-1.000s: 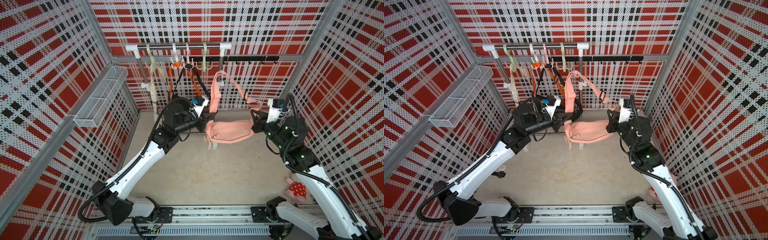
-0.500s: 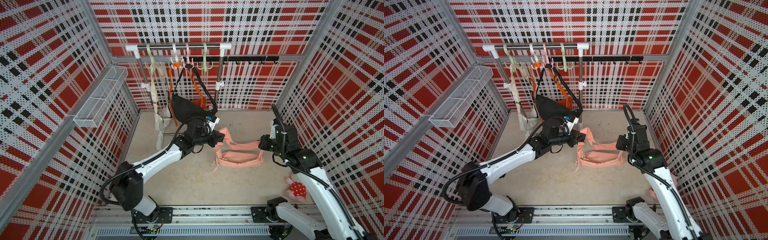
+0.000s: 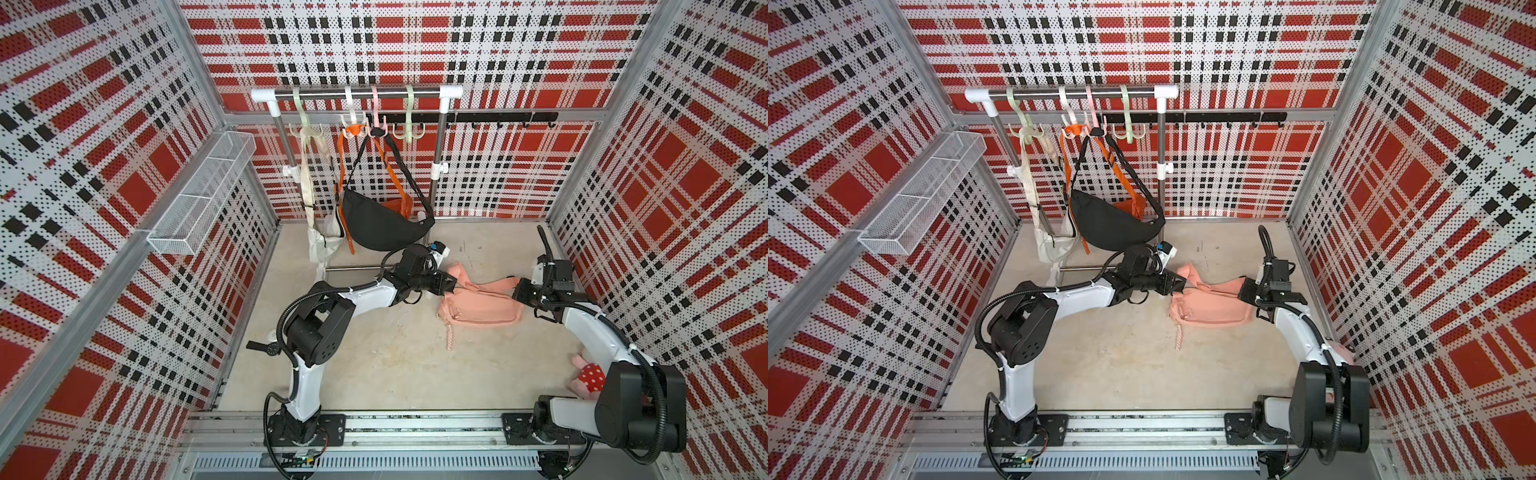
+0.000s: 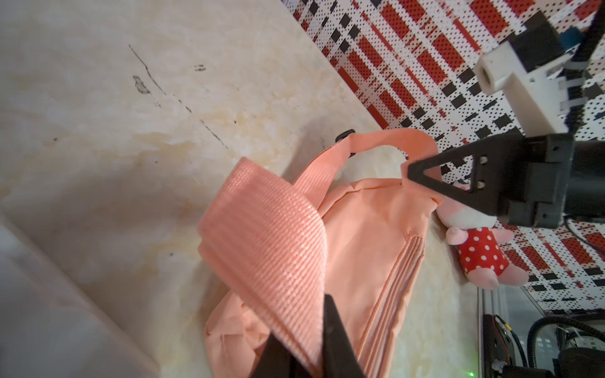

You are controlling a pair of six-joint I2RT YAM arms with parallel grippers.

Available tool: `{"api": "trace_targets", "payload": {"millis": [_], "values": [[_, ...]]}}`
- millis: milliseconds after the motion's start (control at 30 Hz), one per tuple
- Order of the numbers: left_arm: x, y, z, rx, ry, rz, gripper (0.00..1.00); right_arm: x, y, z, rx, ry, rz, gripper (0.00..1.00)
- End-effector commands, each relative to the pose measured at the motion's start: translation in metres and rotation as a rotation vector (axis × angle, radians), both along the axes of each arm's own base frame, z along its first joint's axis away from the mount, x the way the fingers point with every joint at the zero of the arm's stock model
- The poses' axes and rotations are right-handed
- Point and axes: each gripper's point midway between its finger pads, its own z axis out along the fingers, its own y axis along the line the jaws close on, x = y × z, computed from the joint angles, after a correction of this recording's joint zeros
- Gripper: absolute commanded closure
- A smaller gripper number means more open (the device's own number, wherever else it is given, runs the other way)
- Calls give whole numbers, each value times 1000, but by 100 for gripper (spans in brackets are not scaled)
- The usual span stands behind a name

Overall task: Take the bag off the hook
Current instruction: Place the bag at the center of the board.

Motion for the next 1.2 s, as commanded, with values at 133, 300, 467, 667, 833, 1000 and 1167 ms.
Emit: {"api": "trace_targets", "payload": {"millis": [133,300,467,667,833,1000,1167], "values": [[6,-15,10,-55,-36,-22,100,11,-18,6,-7,-64,-21,100],[9,-33,16,-72,-51,-48,100,20,-39,12,-17,-85,-62,100],[7,-51,15,-77,-56,-72,100,26,-50,12,-19,-80,-70,100],[4,-59,18,-77,-61,-89,89,22,-56,9,-36,-59,-88,94],[0,-60,29,-86,-83,-105,65,22,-64,22,-81,-61,-108,56],[0,-51,48,-86,-120,-91,26,20,-69,40,-104,-67,-128,44],[-6,-40,68,-98,-159,-85,2,12,-72,59,-126,-82,-147,39]]}}
